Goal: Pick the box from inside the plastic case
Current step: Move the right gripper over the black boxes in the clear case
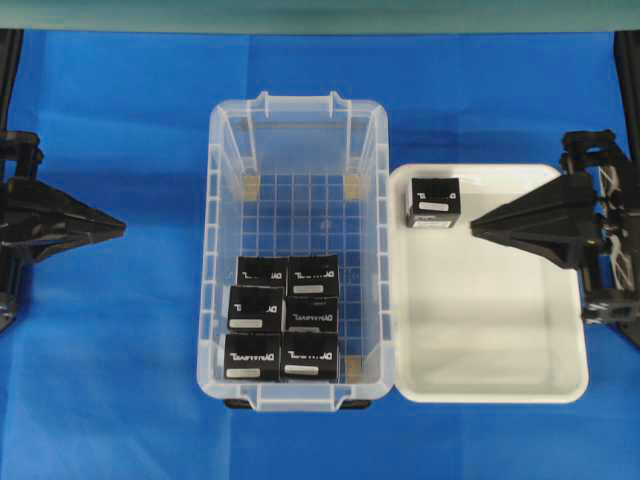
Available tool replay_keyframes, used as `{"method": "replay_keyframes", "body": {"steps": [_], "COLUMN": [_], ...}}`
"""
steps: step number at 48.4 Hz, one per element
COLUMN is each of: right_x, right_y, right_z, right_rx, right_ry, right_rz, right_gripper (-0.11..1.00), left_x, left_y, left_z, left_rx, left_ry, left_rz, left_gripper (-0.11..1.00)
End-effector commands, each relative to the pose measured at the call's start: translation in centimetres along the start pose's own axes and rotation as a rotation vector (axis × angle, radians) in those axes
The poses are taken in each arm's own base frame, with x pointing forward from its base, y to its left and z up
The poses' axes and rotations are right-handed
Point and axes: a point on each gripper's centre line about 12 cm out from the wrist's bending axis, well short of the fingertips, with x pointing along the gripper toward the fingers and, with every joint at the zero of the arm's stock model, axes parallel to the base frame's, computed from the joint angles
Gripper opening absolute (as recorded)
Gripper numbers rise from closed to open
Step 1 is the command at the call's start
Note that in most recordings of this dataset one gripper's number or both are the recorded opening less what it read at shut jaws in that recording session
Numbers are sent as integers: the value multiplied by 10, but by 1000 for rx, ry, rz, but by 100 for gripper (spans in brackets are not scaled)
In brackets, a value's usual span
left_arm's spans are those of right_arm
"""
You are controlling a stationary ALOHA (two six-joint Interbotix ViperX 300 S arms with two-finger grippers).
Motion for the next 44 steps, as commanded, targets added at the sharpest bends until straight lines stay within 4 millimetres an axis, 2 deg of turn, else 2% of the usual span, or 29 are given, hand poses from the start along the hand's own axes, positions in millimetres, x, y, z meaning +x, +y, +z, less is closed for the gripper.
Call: {"method": "replay_keyframes", "body": {"steps": [1, 12, 28, 37, 44], "right_x": [11, 53, 141, 176, 194], "right_y": [7, 20, 31, 28, 20], "right_z": [18, 38, 46, 41, 31], "right_rx": [2, -3, -24, -27, -33], "right_ry": [59, 286, 636, 834, 985], "right_rz": [7, 2, -30, -61, -85], "right_gripper": [1, 1, 2, 3, 6], "left_x": [0, -3, -3, -3, -6], "left_y": [-1, -1, 0, -1, 0], "left_z": [11, 11, 11, 11, 15], "left_rx": [3, 2, 2, 2, 2], "left_ry": [-20, -8, -6, -9, -26], "left_rz": [-2, -1, -1, -1, 0], "left_gripper": [-2, -2, -2, -2, -2]}}
